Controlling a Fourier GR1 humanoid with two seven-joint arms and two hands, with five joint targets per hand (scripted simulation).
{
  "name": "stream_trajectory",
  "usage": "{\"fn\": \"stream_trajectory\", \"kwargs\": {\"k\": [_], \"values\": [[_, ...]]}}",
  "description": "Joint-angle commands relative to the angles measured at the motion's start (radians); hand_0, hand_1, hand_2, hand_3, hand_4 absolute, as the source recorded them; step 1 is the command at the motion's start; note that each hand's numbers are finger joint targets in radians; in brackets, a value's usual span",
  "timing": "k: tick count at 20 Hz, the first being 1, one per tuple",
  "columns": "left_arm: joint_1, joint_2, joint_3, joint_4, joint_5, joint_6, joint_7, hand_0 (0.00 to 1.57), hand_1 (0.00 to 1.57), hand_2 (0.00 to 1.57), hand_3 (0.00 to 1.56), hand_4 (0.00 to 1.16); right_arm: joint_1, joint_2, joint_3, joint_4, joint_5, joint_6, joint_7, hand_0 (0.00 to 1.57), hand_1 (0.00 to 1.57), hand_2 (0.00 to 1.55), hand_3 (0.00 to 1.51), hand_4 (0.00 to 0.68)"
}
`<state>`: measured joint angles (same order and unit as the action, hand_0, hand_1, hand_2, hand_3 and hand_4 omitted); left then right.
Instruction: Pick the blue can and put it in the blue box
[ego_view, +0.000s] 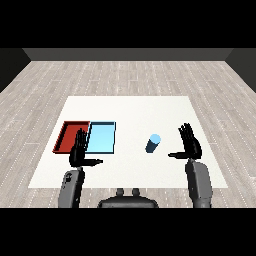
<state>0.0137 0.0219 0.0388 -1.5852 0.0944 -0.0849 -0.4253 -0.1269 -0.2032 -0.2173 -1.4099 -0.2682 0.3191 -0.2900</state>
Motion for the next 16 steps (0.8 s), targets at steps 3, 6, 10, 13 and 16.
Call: {"fn": "stream_trajectory", "kwargs": {"k": [3,6,10,13,16], "values": [[0.014,0.011,0.026,0.007,0.051,-0.035,-0.013,0.0,0.0,0.0,0.0,0.0,0.037,-0.008,-0.01,-0.083,-0.033,0.016,0.048,0.0,0.0,0.0,0.0,0.0],[-0.012,0.013,0.015,-0.002,0.03,-0.018,0.003,0.0,0.0,0.0,0.0,0.0,-0.008,0.004,-0.008,0.043,0.017,-0.014,-0.004,0.0,0.0,0.0,0.0,0.0],[-0.018,0.005,0.018,0.077,0.031,-0.032,-0.048,0.0,0.0,0.0,0.0,0.0,-0.036,0.041,0.02,0.044,0.004,-0.042,0.048,0.0,0.0,0.0,0.0,0.0],[-0.045,0.014,0.022,0.037,0.024,-0.002,0.006,0.0,0.0,0.0,0.0,0.0,-0.052,0.018,0.002,0.114,-0.007,-0.01,0.022,0.0,0.0,0.0,0.0,0.0],[-0.043,0.034,0.054,0.027,0.077,-0.031,0.035,0.0,0.0,0.0,0.0,0.0,-0.077,-0.001,-0.009,0.197,-0.003,0.014,-0.004,0.0,0.0,0.0,0.0,0.0]]}}
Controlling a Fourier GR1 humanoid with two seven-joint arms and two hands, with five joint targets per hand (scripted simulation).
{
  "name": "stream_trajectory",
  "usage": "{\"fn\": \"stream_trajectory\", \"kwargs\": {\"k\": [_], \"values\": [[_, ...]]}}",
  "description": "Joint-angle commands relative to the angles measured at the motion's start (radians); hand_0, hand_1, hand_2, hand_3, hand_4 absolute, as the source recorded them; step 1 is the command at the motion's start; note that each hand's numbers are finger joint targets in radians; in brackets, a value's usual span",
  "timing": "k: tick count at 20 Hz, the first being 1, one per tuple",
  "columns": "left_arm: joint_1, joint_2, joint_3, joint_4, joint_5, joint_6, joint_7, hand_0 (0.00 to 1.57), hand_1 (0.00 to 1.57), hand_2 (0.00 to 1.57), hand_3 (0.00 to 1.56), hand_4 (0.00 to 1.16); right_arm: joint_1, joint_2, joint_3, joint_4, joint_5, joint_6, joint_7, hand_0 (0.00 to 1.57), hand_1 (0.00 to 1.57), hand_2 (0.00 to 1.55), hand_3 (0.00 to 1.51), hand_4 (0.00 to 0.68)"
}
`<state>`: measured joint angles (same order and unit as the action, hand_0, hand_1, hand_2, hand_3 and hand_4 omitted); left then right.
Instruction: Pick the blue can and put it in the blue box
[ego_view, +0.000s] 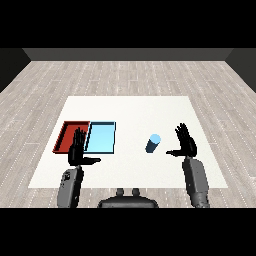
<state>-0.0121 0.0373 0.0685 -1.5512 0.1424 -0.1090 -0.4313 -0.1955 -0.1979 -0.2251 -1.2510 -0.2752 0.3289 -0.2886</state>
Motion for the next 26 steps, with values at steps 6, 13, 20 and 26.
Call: {"fn": "stream_trajectory", "kwargs": {"k": [6,13,20,26], "values": [[-0.063,-0.003,0.01,0.011,-0.015,0.056,0.038,0.0,0.0,0.0,0.0,0.0,-0.037,0.031,0.019,0.021,-0.013,-0.057,0.07,0.0,0.0,0.0,0.0,0.0],[0.014,0.025,0.035,0.024,0.045,-0.043,-0.047,0.0,0.0,0.0,0.0,0.0,-0.007,0.08,0.055,0.054,0.002,-0.085,0.049,0.0,0.0,0.0,0.0,0.0],[-0.007,-0.017,-0.011,0.005,-0.004,0.026,-0.028,0.0,0.0,0.0,0.0,0.0,-0.033,0.08,0.054,0.163,0.004,-0.064,-0.031,0.0,0.0,0.0,0.0,0.0],[0.06,-0.035,-0.065,-0.039,-0.039,0.078,-0.049,0.0,0.0,0.0,0.0,0.0,-0.134,0.09,0.063,0.289,0.031,-0.078,-0.063,0.0,0.0,0.0,0.0,0.0]]}}
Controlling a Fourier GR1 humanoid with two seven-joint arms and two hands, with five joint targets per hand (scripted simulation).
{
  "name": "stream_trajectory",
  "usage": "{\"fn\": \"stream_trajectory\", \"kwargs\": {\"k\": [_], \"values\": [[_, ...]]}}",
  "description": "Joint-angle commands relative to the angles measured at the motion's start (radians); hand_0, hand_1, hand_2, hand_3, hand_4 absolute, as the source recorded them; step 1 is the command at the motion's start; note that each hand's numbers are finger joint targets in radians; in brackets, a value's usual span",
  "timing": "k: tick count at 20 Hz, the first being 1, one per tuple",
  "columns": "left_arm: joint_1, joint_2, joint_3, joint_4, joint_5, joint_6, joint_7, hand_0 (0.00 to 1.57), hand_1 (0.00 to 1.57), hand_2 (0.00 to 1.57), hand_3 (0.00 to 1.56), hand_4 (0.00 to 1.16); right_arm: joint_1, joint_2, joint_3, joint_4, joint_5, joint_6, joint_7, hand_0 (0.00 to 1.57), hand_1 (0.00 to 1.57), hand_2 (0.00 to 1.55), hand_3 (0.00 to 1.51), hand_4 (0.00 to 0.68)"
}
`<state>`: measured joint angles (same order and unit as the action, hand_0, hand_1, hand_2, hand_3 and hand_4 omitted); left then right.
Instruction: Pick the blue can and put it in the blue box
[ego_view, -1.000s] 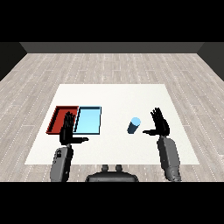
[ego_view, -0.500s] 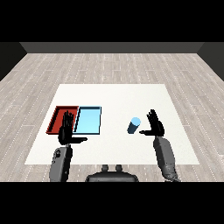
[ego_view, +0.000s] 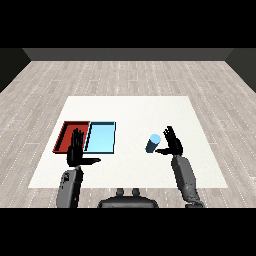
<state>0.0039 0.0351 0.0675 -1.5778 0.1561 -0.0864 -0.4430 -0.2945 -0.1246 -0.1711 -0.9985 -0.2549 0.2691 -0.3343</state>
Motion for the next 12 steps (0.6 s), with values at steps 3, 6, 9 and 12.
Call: {"fn": "stream_trajectory", "kwargs": {"k": [3,6,9,12], "values": [[-0.018,0.02,0.027,0.086,0.014,-0.044,-0.07,0.0,0.0,0.0,0.0,0.0,-0.002,0.021,0.026,0.04,0.023,-0.023,-0.02,0.0,0.0,0.0,0.0,0.0],[-0.057,0.01,0.017,0.046,-0.009,0.014,-0.011,0.0,0.0,0.0,0.0,0.0,-0.059,0.007,0.007,0.107,0.005,0.013,-0.049,0.0,0.0,0.0,0.0,0.0],[0.05,-0.01,-0.02,-0.017,-0.013,-0.013,-0.048,0.0,0.0,0.0,0.0,0.0,-0.119,0.015,-0.004,0.234,0.014,0.008,-0.096,0.0,0.0,0.0,0.0,0.0],[-0.013,0.047,0.048,-0.005,0.046,-0.036,0.02,0.0,0.0,0.0,0.0,0.0,-0.06,0.037,0.042,0.194,0.061,-0.008,-0.136,0.0,0.0,0.0,0.0,0.0]]}}
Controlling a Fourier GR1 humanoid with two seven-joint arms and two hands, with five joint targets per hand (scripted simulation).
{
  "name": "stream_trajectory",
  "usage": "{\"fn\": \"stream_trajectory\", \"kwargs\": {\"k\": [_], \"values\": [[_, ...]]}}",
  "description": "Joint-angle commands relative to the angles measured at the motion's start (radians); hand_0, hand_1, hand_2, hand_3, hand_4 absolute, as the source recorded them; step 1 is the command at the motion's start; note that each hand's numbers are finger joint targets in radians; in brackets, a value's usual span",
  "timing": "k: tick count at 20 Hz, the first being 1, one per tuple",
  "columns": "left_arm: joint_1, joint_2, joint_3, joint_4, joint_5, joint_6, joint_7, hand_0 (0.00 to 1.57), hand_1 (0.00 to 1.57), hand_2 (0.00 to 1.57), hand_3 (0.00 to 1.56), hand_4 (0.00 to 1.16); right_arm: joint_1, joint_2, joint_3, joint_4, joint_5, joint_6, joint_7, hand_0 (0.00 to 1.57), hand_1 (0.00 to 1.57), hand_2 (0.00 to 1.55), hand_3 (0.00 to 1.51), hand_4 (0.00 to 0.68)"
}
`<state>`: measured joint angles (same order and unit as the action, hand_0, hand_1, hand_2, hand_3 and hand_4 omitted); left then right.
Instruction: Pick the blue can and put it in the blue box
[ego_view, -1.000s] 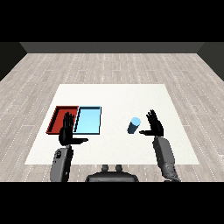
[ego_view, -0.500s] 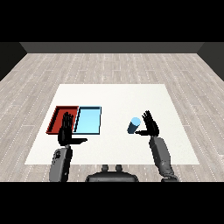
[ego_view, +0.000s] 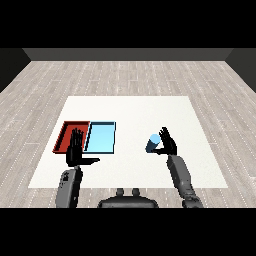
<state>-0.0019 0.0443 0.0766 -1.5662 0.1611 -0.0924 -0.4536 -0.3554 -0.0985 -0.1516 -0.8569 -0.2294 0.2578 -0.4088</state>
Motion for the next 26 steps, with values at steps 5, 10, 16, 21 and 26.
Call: {"fn": "stream_trajectory", "kwargs": {"k": [5,10,16,21,26], "values": [[0.031,0.002,-0.011,-0.092,-0.004,0.022,0.065,0.0,0.0,0.0,0.0,0.0,-0.067,0.019,0.011,0.056,0.006,-0.022,-0.008,0.0,0.0,0.0,0.0,0.0],[-0.081,0.021,0.04,0.017,0.009,0.03,0.047,0.0,0.0,0.0,0.0,0.0,-0.02,0.003,0.026,-0.019,-0.012,0.015,0.042,0.0,0.0,0.0,0.0,0.0],[0.039,0.006,0.0,-0.069,0.01,-0.013,0.031,0.0,0.0,0.0,0.0,0.0,-0.107,0.054,0.036,0.112,0.026,-0.048,-0.024,0.0,0.0,0.0,0.0,0.0],[-0.069,0.008,0.034,0.045,-0.005,0.032,0.019,0.0,0.0,0.0,0.0,0.0,-0.071,0.083,0.045,0.089,0.024,-0.056,-0.044,0.0,0.0,0.0,0.0,0.0],[0.078,-0.042,-0.061,-0.05,-0.032,0.039,-0.015,0.0,0.0,0.0,0.0,0.0,-0.131,0.061,0.029,0.174,0.028,-0.049,-0.047,0.0,0.0,0.0,0.0,0.0]]}}
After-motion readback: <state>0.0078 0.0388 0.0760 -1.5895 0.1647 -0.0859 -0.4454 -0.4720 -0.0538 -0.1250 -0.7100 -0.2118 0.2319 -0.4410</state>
